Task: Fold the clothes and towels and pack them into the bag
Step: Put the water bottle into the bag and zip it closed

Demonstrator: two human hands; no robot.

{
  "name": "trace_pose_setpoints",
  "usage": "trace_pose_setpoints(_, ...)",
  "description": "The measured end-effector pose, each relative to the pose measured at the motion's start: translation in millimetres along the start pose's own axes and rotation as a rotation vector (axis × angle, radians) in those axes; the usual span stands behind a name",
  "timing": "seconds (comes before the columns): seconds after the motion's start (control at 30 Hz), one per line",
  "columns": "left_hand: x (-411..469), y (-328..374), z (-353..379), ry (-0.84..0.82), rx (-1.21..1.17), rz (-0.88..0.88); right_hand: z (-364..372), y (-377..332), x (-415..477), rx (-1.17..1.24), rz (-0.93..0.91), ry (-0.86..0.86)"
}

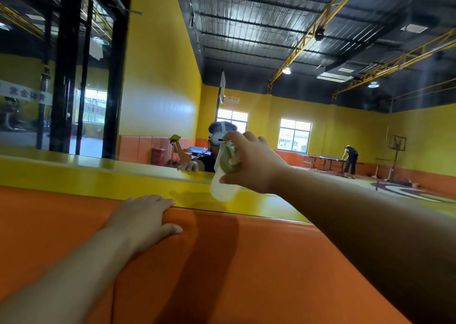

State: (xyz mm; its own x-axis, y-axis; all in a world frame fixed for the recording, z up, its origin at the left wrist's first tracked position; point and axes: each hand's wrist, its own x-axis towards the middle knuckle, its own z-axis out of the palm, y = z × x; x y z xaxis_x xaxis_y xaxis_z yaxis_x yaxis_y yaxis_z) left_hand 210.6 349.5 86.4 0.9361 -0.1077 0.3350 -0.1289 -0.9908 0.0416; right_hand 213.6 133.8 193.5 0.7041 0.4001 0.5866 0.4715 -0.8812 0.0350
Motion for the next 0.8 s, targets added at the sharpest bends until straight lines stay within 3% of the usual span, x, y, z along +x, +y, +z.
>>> trace_pose_setpoints(0.1, -10, 3, -5, -0.075, 0.008, -0.037, -26, -13, -32, 0.040, -0.049, 0.084)
trace_pose_setpoints(0.23, -40, 7, -14, -0.053, -0.055, -0.043, -58, -28, -80, 0.139, -0.111, 0.123)
trace_pose_setpoints(0.57, -174, 27, -4, -0.104, -0.176, 0.096, -65, -55, -197, 0.258, -0.199, 0.029)
trace_pose_setpoints(0.8, -265, 34, 36, -0.357, -0.273, 0.069, -35, -65, -274, 0.367, -0.110, -0.047)
